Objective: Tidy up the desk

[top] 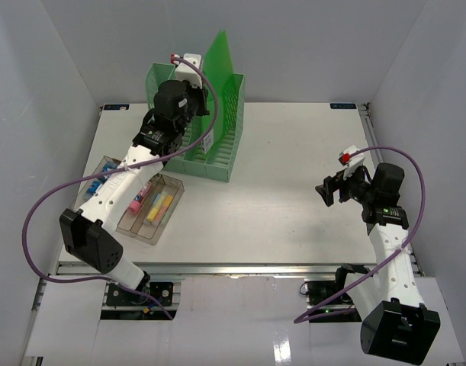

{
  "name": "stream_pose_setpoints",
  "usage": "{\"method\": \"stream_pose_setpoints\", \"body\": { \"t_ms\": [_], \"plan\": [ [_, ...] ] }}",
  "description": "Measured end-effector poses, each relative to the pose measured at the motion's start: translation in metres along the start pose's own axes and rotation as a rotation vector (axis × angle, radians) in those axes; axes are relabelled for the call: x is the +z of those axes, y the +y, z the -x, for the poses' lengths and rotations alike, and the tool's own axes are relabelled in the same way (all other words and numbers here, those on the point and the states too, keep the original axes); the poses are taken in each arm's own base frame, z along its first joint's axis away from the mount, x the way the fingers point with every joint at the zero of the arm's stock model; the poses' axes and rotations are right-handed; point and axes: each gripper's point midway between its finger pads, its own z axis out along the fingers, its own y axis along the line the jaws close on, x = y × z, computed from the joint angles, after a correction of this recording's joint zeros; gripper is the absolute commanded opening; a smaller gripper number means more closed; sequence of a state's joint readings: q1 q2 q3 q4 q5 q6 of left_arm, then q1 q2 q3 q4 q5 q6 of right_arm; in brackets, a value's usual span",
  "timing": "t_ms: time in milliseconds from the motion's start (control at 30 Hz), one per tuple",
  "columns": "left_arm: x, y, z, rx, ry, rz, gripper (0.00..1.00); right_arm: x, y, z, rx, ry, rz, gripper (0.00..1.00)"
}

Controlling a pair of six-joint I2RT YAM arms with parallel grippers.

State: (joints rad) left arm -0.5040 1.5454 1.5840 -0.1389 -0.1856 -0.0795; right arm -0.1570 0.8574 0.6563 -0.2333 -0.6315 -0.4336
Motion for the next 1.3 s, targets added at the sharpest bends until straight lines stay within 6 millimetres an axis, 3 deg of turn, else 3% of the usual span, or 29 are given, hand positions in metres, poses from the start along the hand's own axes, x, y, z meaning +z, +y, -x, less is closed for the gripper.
{"method": "stream_pose_setpoints", "body": {
  "t_ms": [267, 667, 833, 1000, 1300],
  "plan": [
    [0.012, 0.001, -0.051, -0.052, 0.002, -0.036, 0.00, 0.000, 0.000, 0.000, -0.001, -0.002, 0.001, 0.90],
    [0.012, 0.006, -0.051, -0.166, -0.060, -0.029, 0.00, 0.001, 0.001, -0.002, 0.001, -0.001, 0.004, 0.90],
    [0.000, 0.008, -0.050, -0.200, -0.062, -0.024, 0.00, 0.001, 0.003, -0.006, 0.009, 0.005, 0.011, 0.90],
    [-0.010, 0.008, -0.041, -0.215, -0.090, -0.031, 0.00, 0.001, 0.003, -0.006, 0.010, 0.004, 0.012, 0.90],
    [-0.007, 0.005, -0.027, -0.207, -0.157, -0.047, 0.00, 0.002, 0.003, -0.006, 0.012, 0.005, 0.011, 0.90]
  ]
}}
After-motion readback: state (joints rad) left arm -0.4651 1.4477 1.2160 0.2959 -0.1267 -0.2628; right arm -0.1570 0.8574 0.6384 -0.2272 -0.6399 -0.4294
